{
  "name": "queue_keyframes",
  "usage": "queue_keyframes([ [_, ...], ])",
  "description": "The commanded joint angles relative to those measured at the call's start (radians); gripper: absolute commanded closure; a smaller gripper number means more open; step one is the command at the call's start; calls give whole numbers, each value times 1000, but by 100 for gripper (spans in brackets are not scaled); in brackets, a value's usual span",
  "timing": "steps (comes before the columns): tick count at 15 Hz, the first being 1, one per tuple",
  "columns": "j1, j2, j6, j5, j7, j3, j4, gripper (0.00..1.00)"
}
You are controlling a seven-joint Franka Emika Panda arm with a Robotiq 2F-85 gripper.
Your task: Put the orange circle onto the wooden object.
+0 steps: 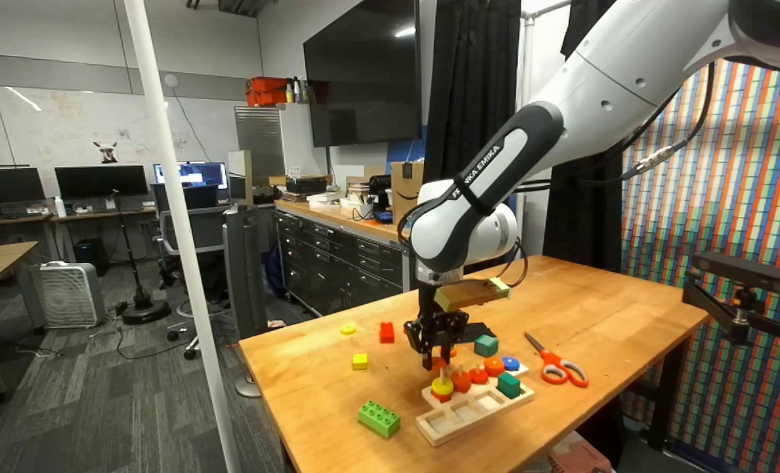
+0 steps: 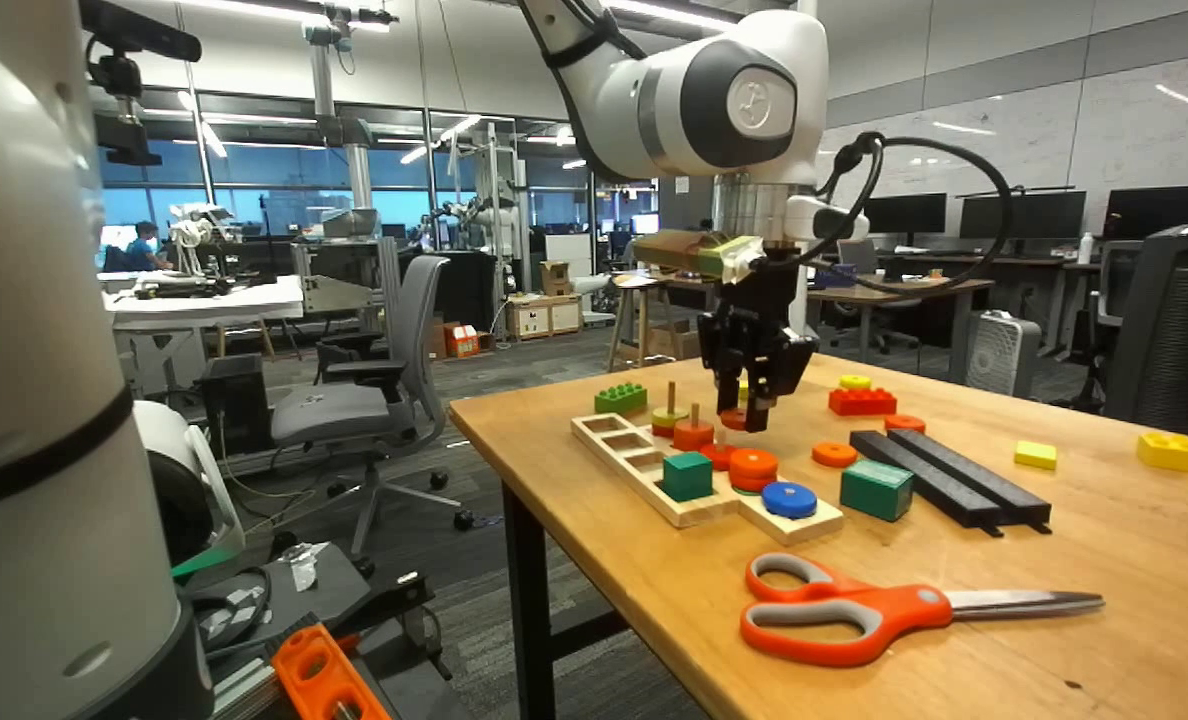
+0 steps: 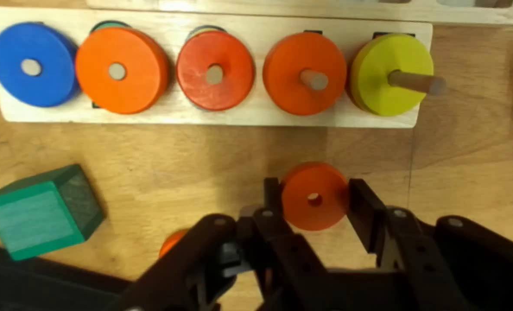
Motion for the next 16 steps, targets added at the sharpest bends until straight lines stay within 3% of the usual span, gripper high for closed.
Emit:
queue_keyframes([
  [1, -2, -91, -27, -20, 33, -10, -11, 82],
  [16, -49, -226, -149, -120, 170, -9, -77, 82],
])
